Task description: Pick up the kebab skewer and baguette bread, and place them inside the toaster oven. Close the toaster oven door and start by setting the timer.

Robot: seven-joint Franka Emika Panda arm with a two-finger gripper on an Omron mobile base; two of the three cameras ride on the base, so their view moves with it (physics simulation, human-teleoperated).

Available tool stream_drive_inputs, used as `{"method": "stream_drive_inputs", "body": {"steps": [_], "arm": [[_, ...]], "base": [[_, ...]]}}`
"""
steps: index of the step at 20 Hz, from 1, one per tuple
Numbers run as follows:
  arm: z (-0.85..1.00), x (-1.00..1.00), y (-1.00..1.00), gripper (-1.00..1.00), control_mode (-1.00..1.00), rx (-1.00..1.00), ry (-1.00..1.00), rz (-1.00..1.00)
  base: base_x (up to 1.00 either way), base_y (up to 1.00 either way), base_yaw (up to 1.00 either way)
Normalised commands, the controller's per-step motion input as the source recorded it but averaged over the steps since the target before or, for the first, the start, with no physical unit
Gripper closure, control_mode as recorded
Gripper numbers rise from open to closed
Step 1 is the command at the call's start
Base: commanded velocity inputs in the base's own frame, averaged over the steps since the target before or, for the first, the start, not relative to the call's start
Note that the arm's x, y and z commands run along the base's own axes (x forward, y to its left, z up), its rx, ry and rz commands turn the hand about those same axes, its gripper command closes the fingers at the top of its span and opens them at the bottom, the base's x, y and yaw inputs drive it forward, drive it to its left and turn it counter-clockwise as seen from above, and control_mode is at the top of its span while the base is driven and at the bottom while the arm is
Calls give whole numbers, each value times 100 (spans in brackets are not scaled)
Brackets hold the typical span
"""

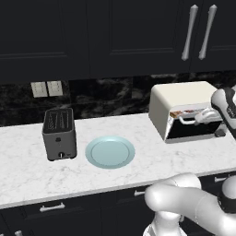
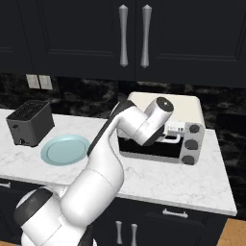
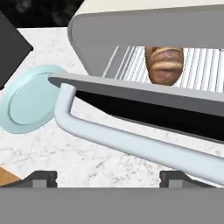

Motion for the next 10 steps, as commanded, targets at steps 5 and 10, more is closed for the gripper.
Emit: {"method": "stream_drive_inputs", "body": {"steps": [5, 10], "arm": [[0, 49, 1, -100, -100, -3, -8, -15], [0, 66, 0, -100, -100, -2, -3, -13]], "base": [[0, 0, 0], [0, 0, 0]]}}
